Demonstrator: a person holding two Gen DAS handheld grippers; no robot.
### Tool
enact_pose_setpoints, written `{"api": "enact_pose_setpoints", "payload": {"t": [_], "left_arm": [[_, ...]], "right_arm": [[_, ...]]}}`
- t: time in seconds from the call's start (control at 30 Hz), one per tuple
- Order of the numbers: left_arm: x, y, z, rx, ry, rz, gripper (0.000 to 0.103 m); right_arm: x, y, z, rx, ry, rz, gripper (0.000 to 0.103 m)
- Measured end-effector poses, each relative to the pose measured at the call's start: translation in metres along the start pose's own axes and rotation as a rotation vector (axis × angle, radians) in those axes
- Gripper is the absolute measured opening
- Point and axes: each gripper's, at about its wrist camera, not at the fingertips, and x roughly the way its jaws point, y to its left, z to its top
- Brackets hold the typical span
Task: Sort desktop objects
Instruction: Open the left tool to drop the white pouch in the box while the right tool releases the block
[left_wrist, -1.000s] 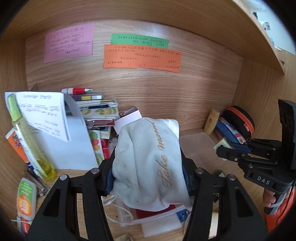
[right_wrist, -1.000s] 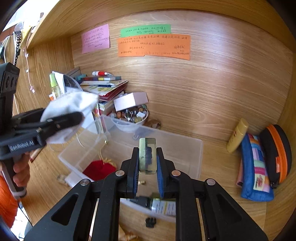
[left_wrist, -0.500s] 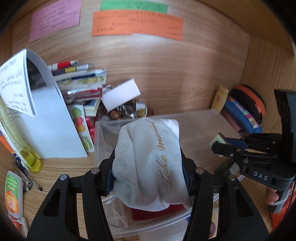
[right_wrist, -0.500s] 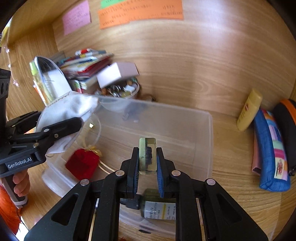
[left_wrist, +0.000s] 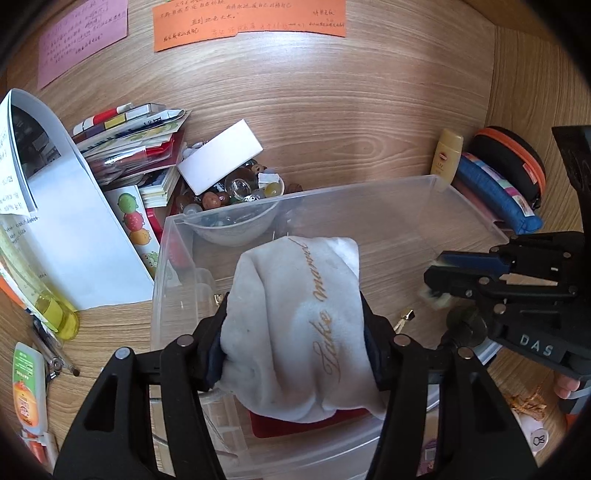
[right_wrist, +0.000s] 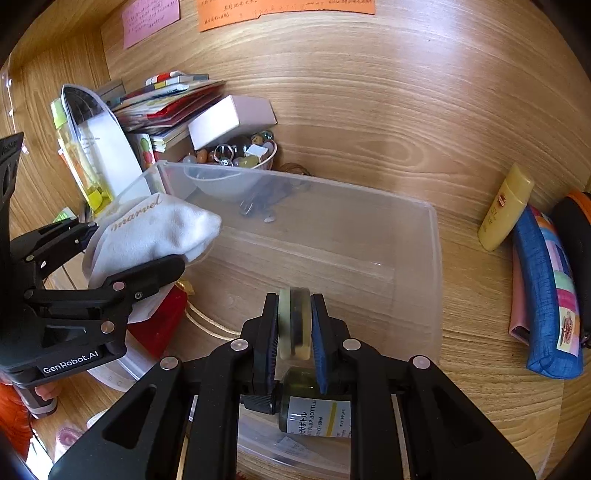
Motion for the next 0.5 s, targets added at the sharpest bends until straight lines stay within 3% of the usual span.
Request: {"api": "enact_pose_setpoints", "payload": {"t": [0.13,0.5], "left_arm": [[-0.001,0.002,-0.001,-0.002,-0.006,0.001,0.069],[-0.021,-0.005,0.000,0.029,-0.078,0.014,0.081]], "right_arm": [[-0.001,0.002,0.000,-0.014,-0.012,-0.009,0.015],[-0.007,0.002,0.002,-0.020,-0.030,-0.020,0.017]]}}
